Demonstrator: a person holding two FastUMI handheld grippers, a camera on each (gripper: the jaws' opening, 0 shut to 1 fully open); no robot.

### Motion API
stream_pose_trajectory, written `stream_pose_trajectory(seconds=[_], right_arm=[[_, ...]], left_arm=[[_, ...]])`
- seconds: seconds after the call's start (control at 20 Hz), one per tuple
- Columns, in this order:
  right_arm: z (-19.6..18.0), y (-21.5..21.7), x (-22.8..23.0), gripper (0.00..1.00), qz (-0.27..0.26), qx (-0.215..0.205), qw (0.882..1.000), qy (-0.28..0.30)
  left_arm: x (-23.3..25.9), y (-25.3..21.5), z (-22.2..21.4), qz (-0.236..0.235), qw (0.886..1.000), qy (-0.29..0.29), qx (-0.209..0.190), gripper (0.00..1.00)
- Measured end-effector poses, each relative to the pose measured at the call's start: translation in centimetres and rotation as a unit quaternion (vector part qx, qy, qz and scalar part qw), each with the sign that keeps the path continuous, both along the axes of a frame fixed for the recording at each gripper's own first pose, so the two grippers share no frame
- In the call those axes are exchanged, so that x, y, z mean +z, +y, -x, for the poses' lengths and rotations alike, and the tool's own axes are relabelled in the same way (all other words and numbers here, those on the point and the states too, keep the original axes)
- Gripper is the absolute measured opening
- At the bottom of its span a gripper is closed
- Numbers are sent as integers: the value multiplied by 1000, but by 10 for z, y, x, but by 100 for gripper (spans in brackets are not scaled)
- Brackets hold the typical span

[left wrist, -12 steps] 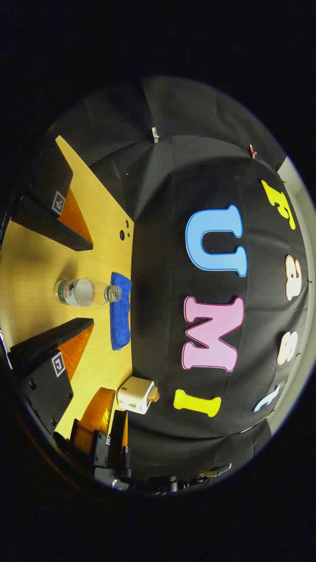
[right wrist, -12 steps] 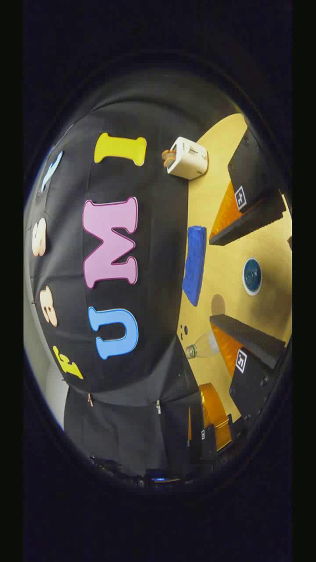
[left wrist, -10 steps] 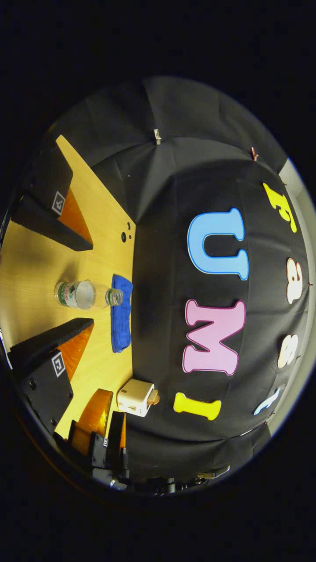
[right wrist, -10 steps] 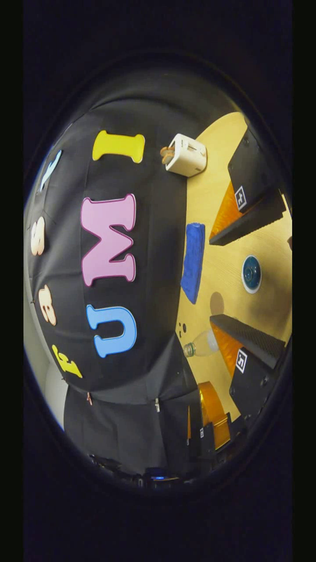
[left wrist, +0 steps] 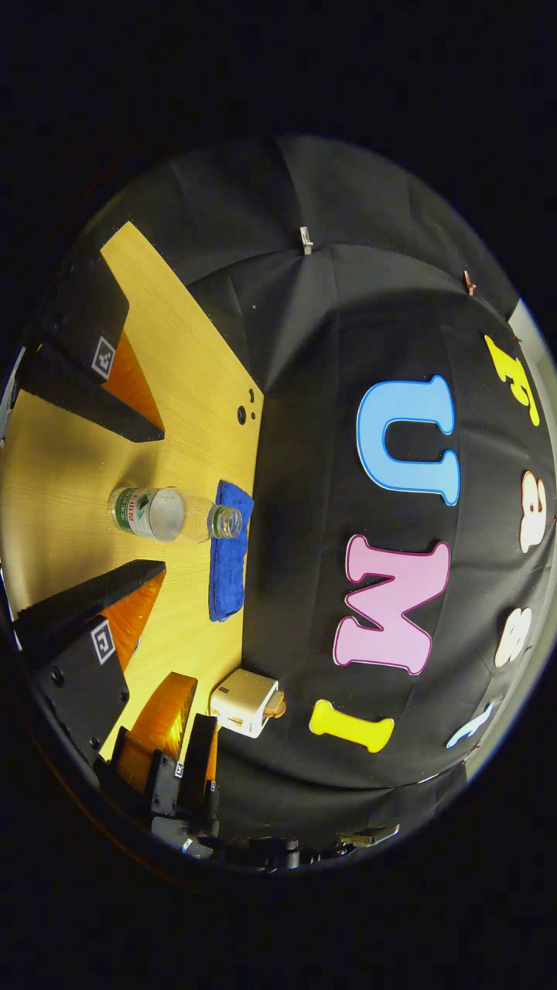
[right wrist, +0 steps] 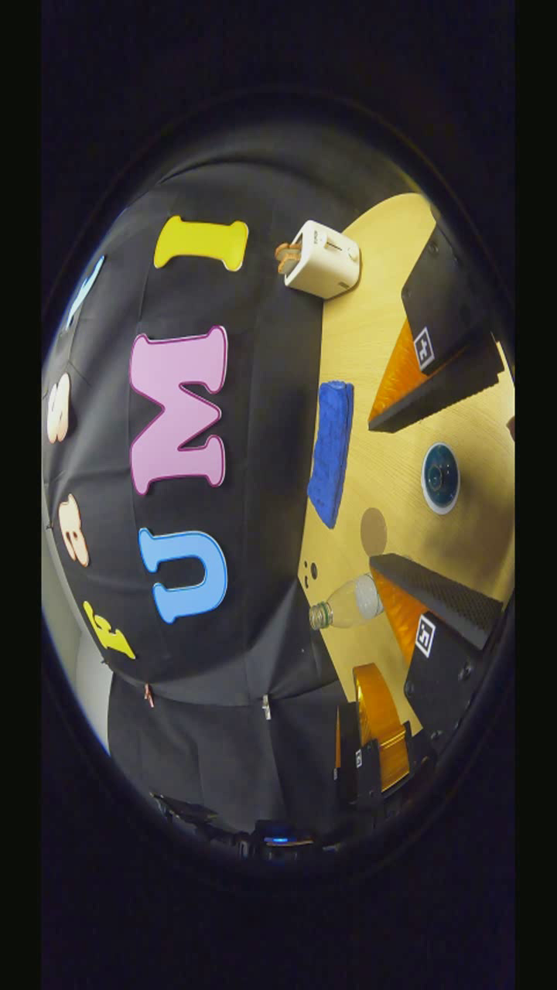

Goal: Open the teacup lid with one hand, grasp the water bottle and pour water into the teacup with the other hand; after pouring, place the water bottle on the coaster and then close the teacup lid.

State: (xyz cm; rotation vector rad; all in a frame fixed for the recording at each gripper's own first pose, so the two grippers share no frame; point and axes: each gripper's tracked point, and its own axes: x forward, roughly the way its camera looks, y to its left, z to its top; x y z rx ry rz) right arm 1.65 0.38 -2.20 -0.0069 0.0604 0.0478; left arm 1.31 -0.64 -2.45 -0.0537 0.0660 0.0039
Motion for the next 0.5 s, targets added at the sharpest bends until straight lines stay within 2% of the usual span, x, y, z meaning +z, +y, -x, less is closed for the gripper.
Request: stream_pose_trajectory(seconds=[0.5], right_arm=[[-23, -9, -35, 98, 2, -12, 1000, 20]], left_arm=[[-14, 4, -17, -27, 1000, 10, -6, 96]])
